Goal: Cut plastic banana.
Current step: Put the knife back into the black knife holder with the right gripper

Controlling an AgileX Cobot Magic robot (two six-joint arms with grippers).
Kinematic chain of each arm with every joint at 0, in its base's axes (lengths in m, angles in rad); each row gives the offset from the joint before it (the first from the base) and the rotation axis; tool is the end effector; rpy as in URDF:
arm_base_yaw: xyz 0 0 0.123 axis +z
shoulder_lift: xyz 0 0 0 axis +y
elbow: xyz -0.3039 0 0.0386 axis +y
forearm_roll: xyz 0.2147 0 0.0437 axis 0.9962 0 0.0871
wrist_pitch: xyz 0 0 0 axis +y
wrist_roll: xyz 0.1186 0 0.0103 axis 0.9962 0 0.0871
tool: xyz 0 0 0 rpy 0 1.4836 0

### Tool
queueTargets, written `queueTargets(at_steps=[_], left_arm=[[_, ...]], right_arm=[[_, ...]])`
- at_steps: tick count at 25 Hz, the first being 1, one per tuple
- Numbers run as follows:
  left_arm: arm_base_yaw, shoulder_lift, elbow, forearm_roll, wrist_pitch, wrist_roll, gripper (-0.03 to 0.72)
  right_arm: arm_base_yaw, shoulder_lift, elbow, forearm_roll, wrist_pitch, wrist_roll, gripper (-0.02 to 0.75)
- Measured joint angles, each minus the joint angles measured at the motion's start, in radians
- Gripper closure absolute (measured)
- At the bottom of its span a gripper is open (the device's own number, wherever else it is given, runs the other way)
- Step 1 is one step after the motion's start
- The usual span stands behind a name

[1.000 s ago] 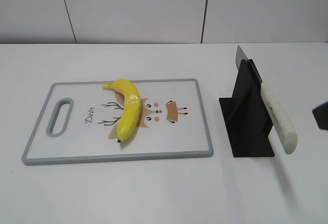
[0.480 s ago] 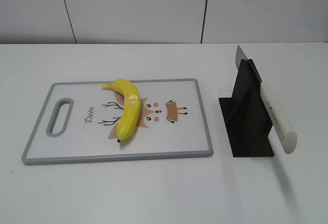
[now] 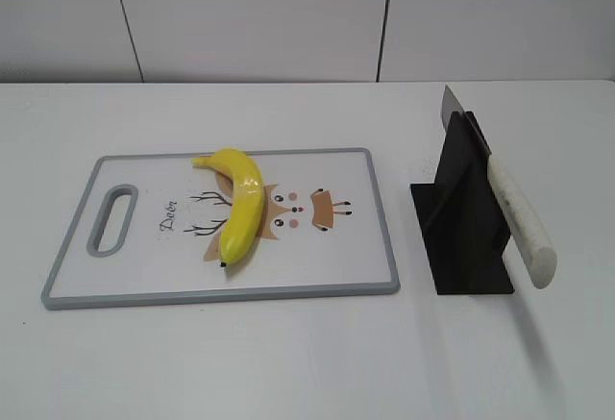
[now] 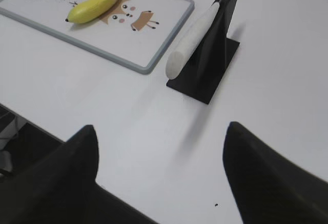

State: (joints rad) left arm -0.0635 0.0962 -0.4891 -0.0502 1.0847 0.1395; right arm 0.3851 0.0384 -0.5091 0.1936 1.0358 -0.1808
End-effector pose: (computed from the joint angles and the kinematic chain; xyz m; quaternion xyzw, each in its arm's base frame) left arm -0.0196 -0.0040 0.2456 0.0896 0.8807 -0.0074 0.4650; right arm -0.0315 0.0085 0.2564 -0.2385 0.8163 0.1489 0.5047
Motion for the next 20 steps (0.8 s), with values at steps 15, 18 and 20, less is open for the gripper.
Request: queueTargets(at_steps=[15,18,20], left_arm=[[0.0,0.0,0.0,0.0,0.0,0.0,0.136],[0.0,0.0,0.0,-0.001,0.0,0.0,0.136],[0.0,0.0,0.0,-0.001,0.0,0.0,0.136]], right_arm=[[-0.249,-0.044,0.0,0.001,0.001,0.0,0.159],[-0.338,-0.044,0.0,0.001,0.001,0.0,0.16],[-0.368,-0.044,0.0,0.001,0.001,0.0,0.16]])
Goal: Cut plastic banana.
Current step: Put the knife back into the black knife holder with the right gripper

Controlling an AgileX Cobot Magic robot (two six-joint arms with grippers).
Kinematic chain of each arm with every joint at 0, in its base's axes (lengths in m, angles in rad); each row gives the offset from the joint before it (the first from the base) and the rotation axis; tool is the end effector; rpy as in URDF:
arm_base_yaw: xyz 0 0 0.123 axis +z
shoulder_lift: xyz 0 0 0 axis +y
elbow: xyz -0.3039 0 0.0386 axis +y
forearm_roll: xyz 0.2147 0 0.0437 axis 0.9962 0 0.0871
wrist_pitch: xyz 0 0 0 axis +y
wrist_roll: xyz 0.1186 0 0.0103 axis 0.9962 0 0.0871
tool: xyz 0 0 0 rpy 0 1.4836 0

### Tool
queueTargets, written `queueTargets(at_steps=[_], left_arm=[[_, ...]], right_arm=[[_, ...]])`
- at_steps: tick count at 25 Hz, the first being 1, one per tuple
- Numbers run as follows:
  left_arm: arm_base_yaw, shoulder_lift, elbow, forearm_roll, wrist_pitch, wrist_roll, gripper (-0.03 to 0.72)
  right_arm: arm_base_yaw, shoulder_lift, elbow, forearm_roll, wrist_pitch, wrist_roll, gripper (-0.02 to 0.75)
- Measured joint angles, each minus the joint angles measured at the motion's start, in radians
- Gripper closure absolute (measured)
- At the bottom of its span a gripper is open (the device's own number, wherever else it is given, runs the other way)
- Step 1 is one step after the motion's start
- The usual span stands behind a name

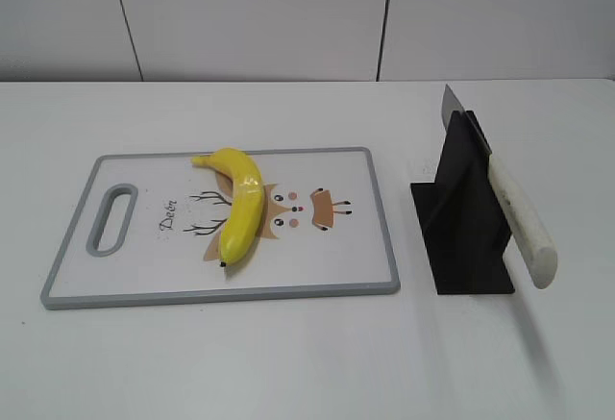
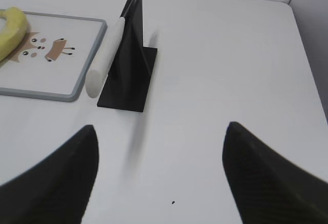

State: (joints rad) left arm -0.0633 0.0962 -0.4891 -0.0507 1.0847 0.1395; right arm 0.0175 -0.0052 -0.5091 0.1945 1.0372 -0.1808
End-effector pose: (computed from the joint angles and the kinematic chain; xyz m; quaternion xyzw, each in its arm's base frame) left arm -0.0196 -0.0041 0.2456 0.0895 0.8807 -0.0076 0.4650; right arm -0.0322 0.0193 0.2550 -0.0864 0.8348 0.0531 0.5412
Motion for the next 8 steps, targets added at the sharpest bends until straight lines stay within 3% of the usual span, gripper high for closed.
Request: queueTargets(at_steps=[8], left_arm=[[0.0,0.0,0.0,0.0,0.0,0.0,0.136]], right_arm=[[-0.01,0.0,0.0,0.0,0.0,0.0,0.16]])
